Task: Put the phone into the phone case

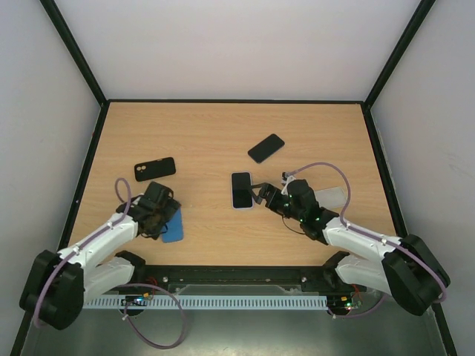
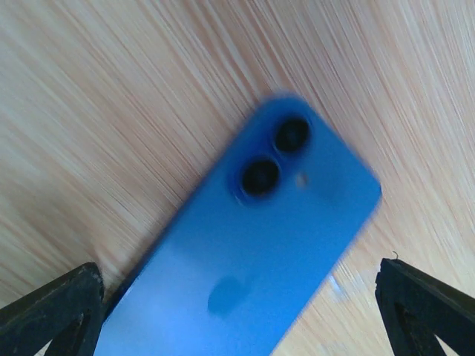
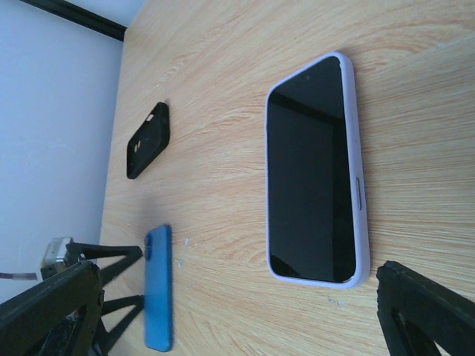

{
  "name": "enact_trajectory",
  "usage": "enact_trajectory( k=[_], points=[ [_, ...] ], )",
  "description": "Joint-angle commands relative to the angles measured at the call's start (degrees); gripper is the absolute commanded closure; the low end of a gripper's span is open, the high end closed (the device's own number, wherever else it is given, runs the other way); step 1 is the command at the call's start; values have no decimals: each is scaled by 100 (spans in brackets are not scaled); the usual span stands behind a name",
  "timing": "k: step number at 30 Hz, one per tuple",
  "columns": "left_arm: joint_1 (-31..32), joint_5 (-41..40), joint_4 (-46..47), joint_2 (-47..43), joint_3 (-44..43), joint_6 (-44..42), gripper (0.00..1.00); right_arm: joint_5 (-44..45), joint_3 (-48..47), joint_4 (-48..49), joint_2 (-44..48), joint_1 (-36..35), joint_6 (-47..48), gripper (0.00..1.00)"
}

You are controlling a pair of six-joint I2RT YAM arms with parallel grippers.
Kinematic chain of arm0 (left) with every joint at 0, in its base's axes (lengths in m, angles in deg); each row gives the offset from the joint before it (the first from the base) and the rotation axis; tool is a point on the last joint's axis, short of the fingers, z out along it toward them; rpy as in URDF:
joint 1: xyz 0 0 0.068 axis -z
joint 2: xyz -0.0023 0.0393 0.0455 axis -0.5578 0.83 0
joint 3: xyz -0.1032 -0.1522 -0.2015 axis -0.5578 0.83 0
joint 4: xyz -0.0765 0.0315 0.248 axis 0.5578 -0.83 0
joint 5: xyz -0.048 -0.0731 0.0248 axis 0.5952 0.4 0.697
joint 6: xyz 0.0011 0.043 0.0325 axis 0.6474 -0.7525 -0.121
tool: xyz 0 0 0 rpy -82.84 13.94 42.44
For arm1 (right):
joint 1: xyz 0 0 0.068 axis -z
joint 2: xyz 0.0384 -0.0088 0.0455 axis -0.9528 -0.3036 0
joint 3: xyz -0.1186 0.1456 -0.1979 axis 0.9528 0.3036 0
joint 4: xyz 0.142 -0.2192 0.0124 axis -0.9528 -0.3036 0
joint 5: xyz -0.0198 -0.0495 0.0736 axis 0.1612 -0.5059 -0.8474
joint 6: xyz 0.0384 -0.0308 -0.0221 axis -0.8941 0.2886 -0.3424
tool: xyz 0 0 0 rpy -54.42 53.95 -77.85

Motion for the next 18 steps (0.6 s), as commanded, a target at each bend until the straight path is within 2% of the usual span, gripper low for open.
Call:
enact_trajectory(
  k=[1, 9, 18],
  points=[
    [908, 984, 168, 373, 88, 1098, 1, 148, 47, -129, 184, 28, 21, 1],
    [1202, -334, -635, 762, -559, 783, 5, 162, 32, -315, 239, 27, 127, 1],
    [1376, -570, -727, 1311, -1089, 66, 4, 179, 30, -303, 279, 27, 110, 1]
  ],
)
